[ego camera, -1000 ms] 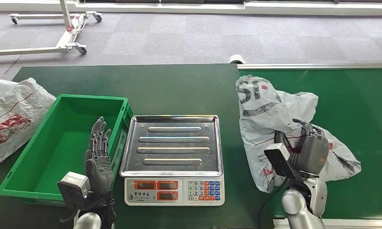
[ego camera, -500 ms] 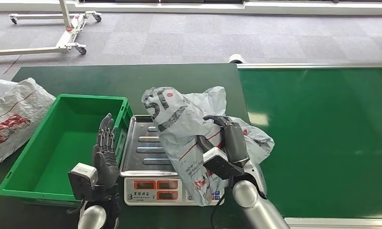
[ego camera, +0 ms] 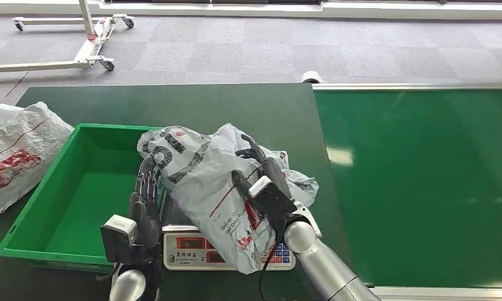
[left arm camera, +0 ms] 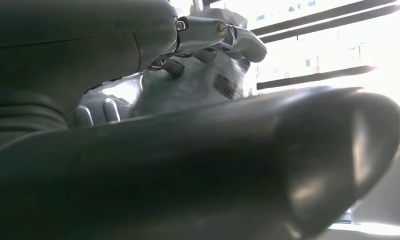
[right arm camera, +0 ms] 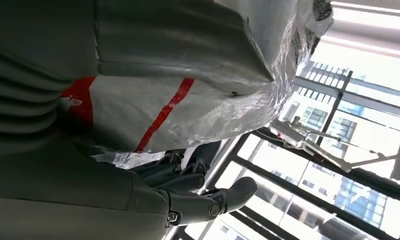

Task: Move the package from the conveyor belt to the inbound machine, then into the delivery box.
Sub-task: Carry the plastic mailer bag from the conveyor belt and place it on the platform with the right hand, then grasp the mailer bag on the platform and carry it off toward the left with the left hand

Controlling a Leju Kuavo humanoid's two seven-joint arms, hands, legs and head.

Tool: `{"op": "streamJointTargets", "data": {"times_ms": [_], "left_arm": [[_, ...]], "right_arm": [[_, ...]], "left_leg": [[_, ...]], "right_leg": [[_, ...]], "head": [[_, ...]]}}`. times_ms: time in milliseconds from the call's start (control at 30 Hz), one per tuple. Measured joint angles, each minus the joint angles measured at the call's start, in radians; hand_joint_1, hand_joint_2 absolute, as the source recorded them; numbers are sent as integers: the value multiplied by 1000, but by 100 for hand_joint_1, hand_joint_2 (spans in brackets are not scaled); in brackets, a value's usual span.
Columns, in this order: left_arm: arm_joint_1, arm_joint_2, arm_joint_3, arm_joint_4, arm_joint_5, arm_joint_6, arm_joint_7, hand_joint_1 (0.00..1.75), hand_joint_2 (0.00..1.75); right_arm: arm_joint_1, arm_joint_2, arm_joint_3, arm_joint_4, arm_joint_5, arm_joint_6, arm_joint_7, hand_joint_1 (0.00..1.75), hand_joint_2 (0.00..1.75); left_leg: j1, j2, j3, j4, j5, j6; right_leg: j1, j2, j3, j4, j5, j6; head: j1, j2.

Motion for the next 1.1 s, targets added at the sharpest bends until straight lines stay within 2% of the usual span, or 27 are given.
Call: {"op": "streamJointTargets", "data": {"times_ms": [167, 300, 433, 633, 700, 800, 833, 900, 1000, 1100], "left_arm": [[12, 3, 0, -16, -45, 45, -21, 0, 0], [13, 14, 0, -32, -68, 89, -37, 0, 0], [13, 22, 0, -47, -79, 111, -41, 0, 0], [13, 26, 1, -58, -90, 125, -41, 0, 0], [13, 28, 0, -70, -115, 186, -42, 0, 0], [13, 45, -4, -120, -188, 391, -42, 0, 0], [13, 55, -9, -142, -228, 455, -42, 0, 0], [11, 75, -21, -176, -362, 507, -24, 0, 0], [-27, 91, -34, -158, -645, 444, 61, 0, 0], [-139, 102, -56, -20, -872, 354, 156, 0, 0]], "right_arm": [[35, -46, -120, -16, -400, 206, 27, 0, 0], [92, -101, -263, -87, -586, 246, 31, 0, 0], [130, -136, -362, -154, -625, 248, 40, 0, 0], [154, -150, -403, -199, -631, 244, 44, 0, 0], [164, -153, -418, -214, -656, 233, 35, 0, 0], [199, -158, -470, -258, -710, 219, 31, 0, 0], [215, -158, -498, -277, -724, 221, 34, 0, 0], [250, -156, -560, -313, -750, 236, 41, 0, 0], [292, -144, -640, -350, -770, 271, 49, 0, 0], [310, -123, -688, -367, -772, 292, 56, 0, 0]], "left_leg": [[0, -1, 0, 0, 0, 0], [-1, -3, -1, 1, 0, 1], [-1, -1, -1, 0, -1, 1], [-1, -1, -1, 0, -1, 1], [0, -1, -1, 0, -1, 1], [0, -2, -1, 0, 0, 1], [0, -2, -1, 0, -1, 1], [-1, -3, -1, 0, -1, 1], [-1, -4, -1, 0, -1, 2], [-1, -5, -1, 0, 0, 2]], "right_leg": [[-1, -1, 0, -1, 0, 0], [-1, -2, 0, -1, 0, 0], [-1, -1, 0, -1, 0, 0], [0, -1, -1, 0, 0, 0], [0, -1, -1, 0, 0, 0], [0, -1, -1, 0, 0, 0], [0, -1, -1, 0, 0, 0], [-1, -3, 0, 0, -1, 1], [-2, -3, 0, -1, -1, 2], [-3, -3, 0, -1, 0, 3]], "head": [[0, 0], [0, 0], [0, 0], [0, 0], [0, 0], [0, 0], [0, 0], [0, 0], [0, 0], [0, 0]]}}
